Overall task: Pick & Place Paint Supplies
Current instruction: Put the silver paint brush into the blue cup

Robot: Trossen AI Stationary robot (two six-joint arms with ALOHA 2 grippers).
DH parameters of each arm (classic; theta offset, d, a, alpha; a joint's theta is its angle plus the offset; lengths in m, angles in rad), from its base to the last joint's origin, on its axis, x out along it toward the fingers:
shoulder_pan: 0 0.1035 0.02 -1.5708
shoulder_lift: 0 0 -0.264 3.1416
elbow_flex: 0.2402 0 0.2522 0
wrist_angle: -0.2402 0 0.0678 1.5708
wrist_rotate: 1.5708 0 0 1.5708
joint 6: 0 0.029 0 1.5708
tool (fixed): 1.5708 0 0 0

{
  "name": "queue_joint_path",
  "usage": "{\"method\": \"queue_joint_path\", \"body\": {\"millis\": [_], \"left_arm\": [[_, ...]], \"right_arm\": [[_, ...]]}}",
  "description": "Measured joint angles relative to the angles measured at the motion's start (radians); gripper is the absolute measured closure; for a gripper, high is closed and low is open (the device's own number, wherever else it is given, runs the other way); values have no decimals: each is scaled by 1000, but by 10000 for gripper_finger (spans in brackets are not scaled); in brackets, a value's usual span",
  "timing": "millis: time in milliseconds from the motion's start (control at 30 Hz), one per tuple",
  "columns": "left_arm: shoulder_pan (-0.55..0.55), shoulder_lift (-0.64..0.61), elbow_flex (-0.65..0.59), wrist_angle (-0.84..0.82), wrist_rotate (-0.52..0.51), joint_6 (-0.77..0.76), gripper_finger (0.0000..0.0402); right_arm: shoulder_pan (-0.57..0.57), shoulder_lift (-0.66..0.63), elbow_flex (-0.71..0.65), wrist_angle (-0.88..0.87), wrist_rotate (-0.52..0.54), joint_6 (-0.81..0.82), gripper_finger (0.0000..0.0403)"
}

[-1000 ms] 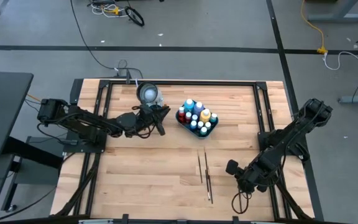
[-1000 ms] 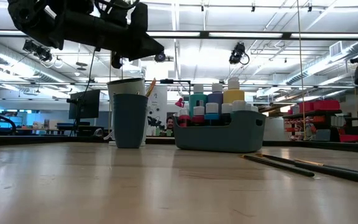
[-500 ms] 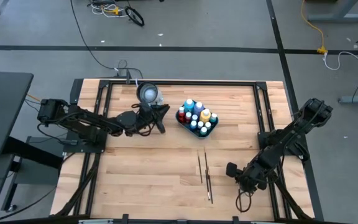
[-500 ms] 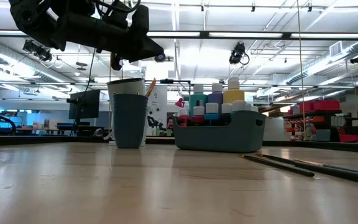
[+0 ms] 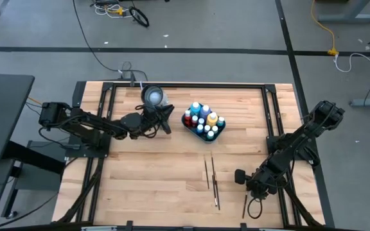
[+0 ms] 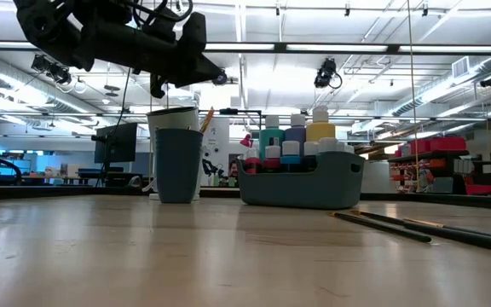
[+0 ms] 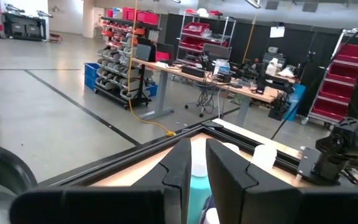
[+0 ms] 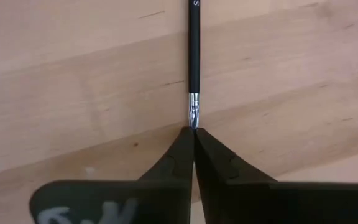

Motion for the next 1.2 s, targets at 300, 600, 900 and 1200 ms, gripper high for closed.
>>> {"method": "queue_joint_path", "body": {"millis": [300, 600, 900, 1200], "left_arm": [[3, 0, 0, 16, 74, -3, 346], [3, 0, 0, 55, 392, 110, 346], [41, 0, 48, -131, 714, -163, 336], [46, 0, 71, -311, 858, -566, 225]], "right_arm": [[-25, 9, 93, -76, -2, 41, 402], [-103, 8, 250, -160, 50, -46, 403], [-267, 6, 360, -119, 408, -503, 403], [-441, 71, 361, 192, 433, -987, 403]]}}
